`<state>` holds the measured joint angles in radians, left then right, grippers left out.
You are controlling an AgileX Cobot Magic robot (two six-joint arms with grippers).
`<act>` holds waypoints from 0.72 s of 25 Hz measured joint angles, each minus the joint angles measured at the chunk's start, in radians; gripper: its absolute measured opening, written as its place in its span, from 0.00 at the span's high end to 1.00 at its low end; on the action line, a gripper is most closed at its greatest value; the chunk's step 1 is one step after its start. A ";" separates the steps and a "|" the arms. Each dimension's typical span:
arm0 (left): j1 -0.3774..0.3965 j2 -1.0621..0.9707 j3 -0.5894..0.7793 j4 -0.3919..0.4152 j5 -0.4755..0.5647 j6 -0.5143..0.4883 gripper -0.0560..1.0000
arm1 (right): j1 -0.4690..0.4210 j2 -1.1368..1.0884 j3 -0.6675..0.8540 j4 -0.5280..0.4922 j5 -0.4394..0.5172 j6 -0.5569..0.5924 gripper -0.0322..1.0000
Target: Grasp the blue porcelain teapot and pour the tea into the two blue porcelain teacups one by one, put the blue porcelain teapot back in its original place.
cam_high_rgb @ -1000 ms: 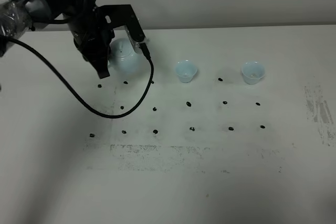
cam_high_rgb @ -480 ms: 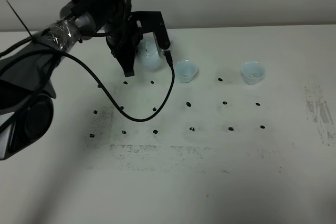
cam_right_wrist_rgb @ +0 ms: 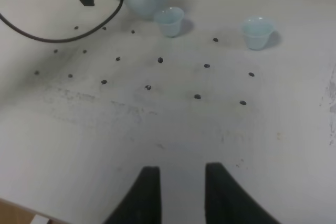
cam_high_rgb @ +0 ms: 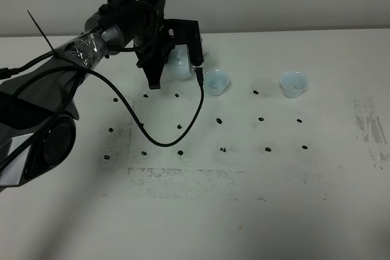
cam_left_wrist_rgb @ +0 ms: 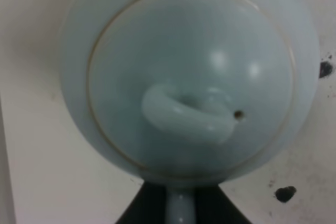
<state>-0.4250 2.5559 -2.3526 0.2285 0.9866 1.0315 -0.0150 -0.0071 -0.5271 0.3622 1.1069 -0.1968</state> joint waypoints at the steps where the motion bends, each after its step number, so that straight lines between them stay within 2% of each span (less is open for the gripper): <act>1: -0.001 0.000 0.000 0.002 -0.006 0.011 0.86 | 0.000 0.000 0.000 0.000 0.000 0.000 0.74; 8: -0.018 0.000 0.000 0.007 -0.046 0.101 0.86 | 0.000 0.000 0.000 0.000 0.000 0.000 0.74; 13: -0.026 0.000 0.000 0.071 -0.065 0.112 0.86 | 0.000 0.000 0.000 0.000 0.000 0.000 0.74; 18: -0.027 0.000 0.000 0.090 -0.084 0.150 0.86 | 0.000 0.000 0.000 0.000 0.000 0.000 0.74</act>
<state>-0.4519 2.5559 -2.3526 0.3184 0.9030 1.1818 -0.0150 -0.0071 -0.5271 0.3622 1.1069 -0.1968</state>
